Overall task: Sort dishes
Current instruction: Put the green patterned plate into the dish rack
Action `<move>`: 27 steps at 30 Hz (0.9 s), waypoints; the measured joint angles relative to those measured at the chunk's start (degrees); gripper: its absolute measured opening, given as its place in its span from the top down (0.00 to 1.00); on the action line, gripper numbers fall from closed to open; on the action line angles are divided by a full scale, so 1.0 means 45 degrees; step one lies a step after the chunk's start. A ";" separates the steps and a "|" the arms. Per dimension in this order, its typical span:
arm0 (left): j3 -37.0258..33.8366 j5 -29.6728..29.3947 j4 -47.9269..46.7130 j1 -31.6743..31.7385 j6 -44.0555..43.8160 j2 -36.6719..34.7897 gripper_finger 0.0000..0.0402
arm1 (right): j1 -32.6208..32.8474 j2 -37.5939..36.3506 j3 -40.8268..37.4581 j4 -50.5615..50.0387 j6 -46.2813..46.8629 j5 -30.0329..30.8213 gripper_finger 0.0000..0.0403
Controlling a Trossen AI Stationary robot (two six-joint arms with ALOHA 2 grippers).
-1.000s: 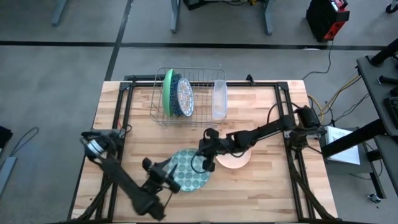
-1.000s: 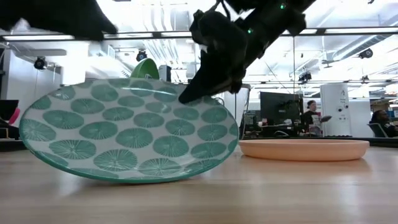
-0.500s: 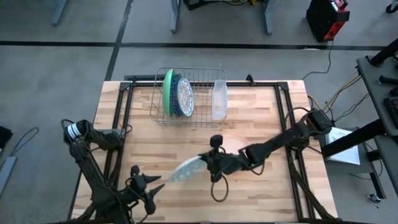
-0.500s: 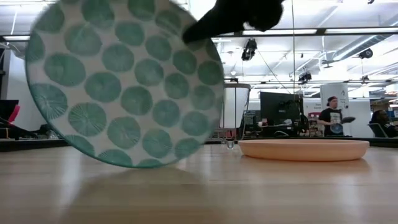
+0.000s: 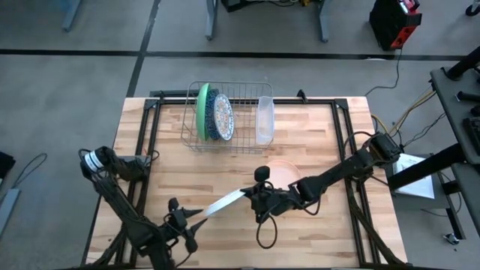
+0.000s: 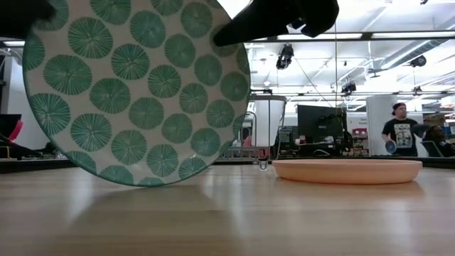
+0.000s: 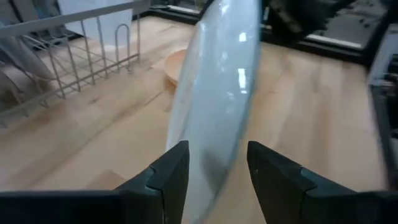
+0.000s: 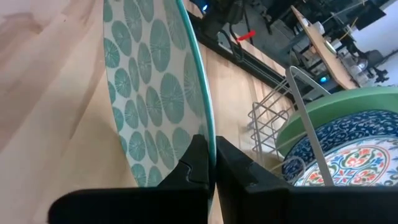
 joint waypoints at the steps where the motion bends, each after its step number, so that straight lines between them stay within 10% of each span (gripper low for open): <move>1: -0.0002 -0.0016 -0.0003 0.0128 0.0023 0.0101 0.62 | 0.0000 0.0000 0.0000 0.0013 0.0012 -0.0010 0.99; 10: 0.0066 -0.0238 0.0016 0.1293 0.0327 0.1240 0.64 | -0.0034 0.0000 0.0006 0.0107 0.0316 -0.0189 1.00; 16: 0.0365 -0.1367 -0.0170 0.1270 0.0582 0.1542 0.95 | -0.0013 -0.0005 0.0029 0.0140 0.0880 -0.0223 1.00; 27: 0.2145 -0.3709 -0.3359 0.1198 -0.0184 0.1498 0.96 | -0.0015 -0.2045 0.0053 -0.2689 0.4570 -0.0426 0.92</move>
